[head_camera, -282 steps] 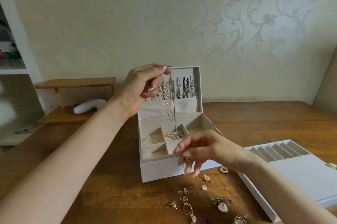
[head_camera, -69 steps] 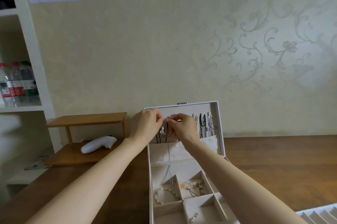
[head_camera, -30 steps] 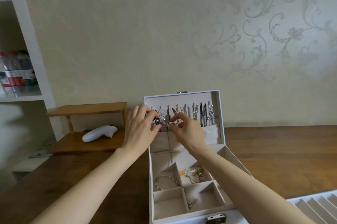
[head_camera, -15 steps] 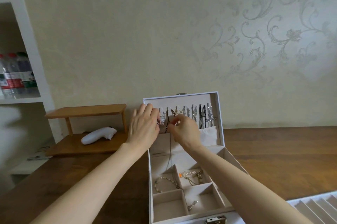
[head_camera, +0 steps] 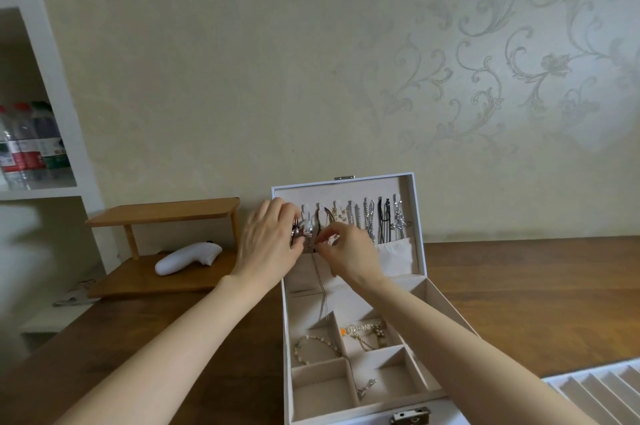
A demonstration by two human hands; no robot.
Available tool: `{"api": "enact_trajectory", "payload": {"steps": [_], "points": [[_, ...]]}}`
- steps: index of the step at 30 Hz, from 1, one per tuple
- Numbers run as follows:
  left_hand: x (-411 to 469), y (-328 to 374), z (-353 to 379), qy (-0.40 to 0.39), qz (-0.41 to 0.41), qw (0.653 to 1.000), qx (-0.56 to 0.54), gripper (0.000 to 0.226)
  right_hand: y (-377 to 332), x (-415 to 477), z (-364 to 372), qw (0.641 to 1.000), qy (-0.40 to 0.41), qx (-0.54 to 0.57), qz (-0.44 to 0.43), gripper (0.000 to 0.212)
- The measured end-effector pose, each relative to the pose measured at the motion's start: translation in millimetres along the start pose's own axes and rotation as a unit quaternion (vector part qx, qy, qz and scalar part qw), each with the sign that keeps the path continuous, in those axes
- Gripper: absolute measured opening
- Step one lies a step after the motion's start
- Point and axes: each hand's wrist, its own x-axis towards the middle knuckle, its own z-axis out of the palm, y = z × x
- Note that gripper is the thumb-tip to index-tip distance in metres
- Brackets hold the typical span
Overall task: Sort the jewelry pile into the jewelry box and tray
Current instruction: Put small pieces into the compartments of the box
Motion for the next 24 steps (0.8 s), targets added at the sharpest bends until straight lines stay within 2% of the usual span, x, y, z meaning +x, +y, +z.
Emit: {"api": "enact_trajectory", "payload": {"steps": [3,4,8,13,19,21,24], "points": [[-20,5,-9,0.057,-0.007,0.998,-0.030,0.015,11,-6,-13,0.998,-0.036,-0.046,0.011,0.007],[-28,8,-10,0.068,-0.006,0.997,-0.028,0.012,12,-9,-16,0.996,-0.056,-0.065,0.009,0.012],[-46,17,2,0.022,-0.018,0.999,0.021,0.013,8,-19,-9,0.988,-0.109,-0.106,-0.001,0.035],[-45,24,9,-0.036,-0.049,0.996,0.061,0.028,7,-22,3,0.986,-0.163,-0.035,0.029,0.022],[-41,23,11,-0.050,-0.058,0.997,0.026,0.027,10,-32,-31,0.978,-0.189,0.066,0.062,0.011],[-40,19,13,-0.048,-0.056,0.997,0.017,0.028,6,-30,-51,0.977,-0.173,0.106,0.060,0.008],[-38,17,15,-0.059,-0.050,0.997,0.020,0.028,-7,-13,-72,0.982,-0.104,0.149,0.043,0.005]]}}
